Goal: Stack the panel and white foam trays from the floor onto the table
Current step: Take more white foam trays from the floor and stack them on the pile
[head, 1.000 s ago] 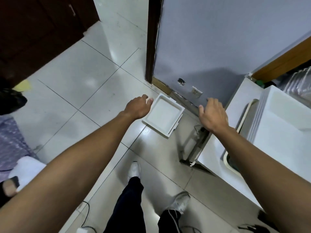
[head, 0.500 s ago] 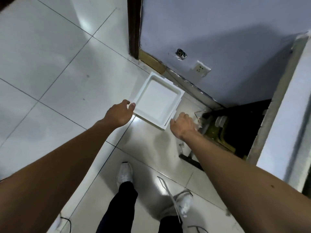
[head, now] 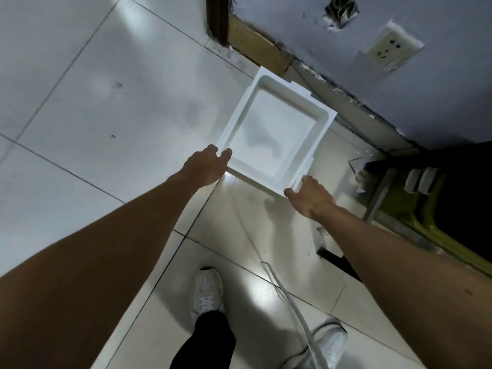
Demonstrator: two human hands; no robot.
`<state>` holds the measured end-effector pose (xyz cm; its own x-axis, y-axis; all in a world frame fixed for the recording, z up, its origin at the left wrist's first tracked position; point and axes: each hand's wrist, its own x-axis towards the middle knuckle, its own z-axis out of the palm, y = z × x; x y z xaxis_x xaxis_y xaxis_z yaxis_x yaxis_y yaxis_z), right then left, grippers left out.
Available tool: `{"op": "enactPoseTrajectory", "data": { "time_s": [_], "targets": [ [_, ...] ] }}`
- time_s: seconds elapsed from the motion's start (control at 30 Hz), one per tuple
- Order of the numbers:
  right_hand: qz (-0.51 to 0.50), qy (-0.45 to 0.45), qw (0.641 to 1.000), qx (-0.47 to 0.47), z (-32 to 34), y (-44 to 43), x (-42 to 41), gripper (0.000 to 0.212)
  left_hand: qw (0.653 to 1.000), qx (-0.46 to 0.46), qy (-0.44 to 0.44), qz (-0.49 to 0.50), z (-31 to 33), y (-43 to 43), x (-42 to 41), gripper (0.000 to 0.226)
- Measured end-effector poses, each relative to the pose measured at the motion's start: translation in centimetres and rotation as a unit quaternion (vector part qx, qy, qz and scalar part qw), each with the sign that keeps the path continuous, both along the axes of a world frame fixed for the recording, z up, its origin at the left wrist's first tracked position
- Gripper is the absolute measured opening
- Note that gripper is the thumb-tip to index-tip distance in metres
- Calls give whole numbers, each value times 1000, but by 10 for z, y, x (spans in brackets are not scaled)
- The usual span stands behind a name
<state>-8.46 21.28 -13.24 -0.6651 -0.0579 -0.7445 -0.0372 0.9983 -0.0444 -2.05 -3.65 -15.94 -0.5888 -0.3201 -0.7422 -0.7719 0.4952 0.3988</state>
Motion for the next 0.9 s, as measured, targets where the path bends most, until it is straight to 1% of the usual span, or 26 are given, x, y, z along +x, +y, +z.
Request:
{"op": "enactPoseTrajectory", "data": {
  "time_s": [0.1,0.23,0.3,0.37,0.47,0.6,0.7,0.8,0.87,0.9],
  "targets": [
    [-49,-6,999,-9,-38,3,-3,77,1000,-8,-4,-22,-33,5,-10,62],
    [-122,31,992,-31,-77,5,-14,62,999,-20,19,-42,-61,9,-18,63],
    [-147,35,988,-35,-96,7,-20,66,998,-27,19,-57,-76,6,-24,63],
    [-172,9,984,-55,-112,9,-26,71,998,-21,19,-56,-91,3,-29,61],
    [-250,-24,964,-90,-128,11,-34,73,999,1,5,-36,-105,-1,-34,59],
    [-357,-28,922,-146,-135,12,-42,62,997,49,8,57,-105,-2,-39,64],
    [-399,-19,902,-162,-130,12,-44,47,992,75,16,95,-100,1,-43,63],
    [-416,11,896,-156,-124,13,-49,29,995,50,19,90,-92,3,-45,55],
    [-407,38,902,-136,-116,12,-54,25,996,17,38,72,-83,2,-46,47],
    [-400,53,907,-124,-110,10,-54,26,997,4,48,63,-79,2,-46,42]
  ]
}}
